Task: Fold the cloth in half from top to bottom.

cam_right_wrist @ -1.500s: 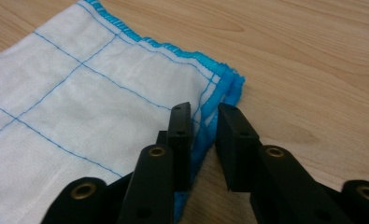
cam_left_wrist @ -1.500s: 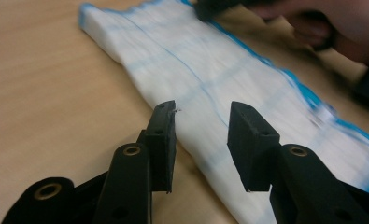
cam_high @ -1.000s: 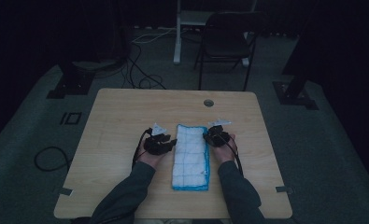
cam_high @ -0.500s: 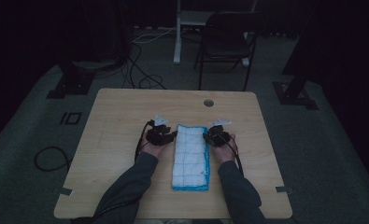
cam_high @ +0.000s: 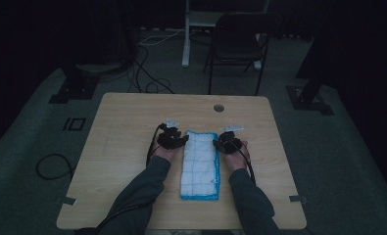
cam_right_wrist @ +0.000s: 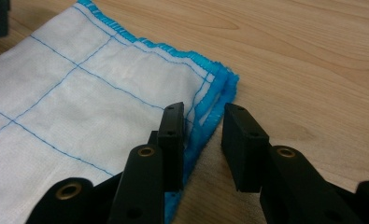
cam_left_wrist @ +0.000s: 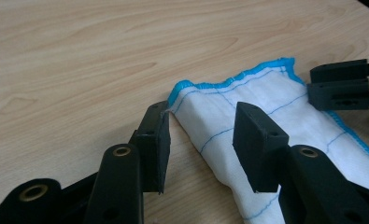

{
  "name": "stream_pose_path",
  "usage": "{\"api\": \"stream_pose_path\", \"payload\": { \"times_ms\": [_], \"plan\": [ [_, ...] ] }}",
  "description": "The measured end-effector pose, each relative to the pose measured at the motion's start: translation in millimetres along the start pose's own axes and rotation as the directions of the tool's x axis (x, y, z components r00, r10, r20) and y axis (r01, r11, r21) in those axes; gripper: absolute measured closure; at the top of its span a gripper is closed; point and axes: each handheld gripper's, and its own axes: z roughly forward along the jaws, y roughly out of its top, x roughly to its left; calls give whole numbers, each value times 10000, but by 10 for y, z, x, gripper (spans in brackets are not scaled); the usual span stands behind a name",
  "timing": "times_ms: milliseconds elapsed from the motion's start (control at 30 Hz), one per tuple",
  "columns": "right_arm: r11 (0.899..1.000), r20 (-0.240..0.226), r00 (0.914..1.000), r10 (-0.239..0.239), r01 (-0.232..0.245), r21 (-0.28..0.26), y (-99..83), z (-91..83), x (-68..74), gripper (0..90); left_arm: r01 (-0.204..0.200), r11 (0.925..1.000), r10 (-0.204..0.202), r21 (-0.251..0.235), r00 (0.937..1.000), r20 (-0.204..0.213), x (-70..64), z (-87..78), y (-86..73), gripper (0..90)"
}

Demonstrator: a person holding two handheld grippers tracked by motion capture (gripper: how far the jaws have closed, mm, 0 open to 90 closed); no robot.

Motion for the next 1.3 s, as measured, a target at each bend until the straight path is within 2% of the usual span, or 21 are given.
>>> {"api": "stream_pose_path", "payload": {
  "times_ms": [167, 300, 533, 667, 900, 1000, 1167, 1300],
  "plan": [
    [10000, -20, 10000, 17, -17, -13, -2, 0, -5, 690, 46, 9995, -41, 312, 9999, -141, -8, 105, 2, 565],
    [10000, -48, 10000, 36, -36, -30, -4, -1, -10, 689, 113, 9980, -86, 623, 9990, -439, 23, 180, -33, 563],
    [10000, -11, 10000, -8, 8, 13, 17, -6, -12, 665, 140, 9979, -109, 631, 9987, -496, 31, 215, -20, 564],
    [9995, 40, 9997, 254, -253, -185, 78, -21, -37, 630, 232, 9982, -204, 547, 9985, -498, 38, 234, -11, 555],
    [9948, -75, 9948, 1013, -1014, -123, 151, 86, -87, 577, 294, 9979, -261, 571, 9981, -563, 56, 269, 27, 529],
    [9936, -74, 9936, 1127, -1127, -37, 176, 134, -92, 562, 219, 9981, -184, 576, 9980, -598, 63, 281, 37, 517],
    [9966, 124, 9968, 788, -791, 225, 218, 196, -60, 547, -47, 9981, 92, 611, 9972, -744, 50, 298, 46, 519],
    [9985, 268, 9987, 435, -444, 336, 231, 203, -24, 576, -307, 9966, 372, 765, 9957, -852, 34, 309, 64, 530]
  ]
}}
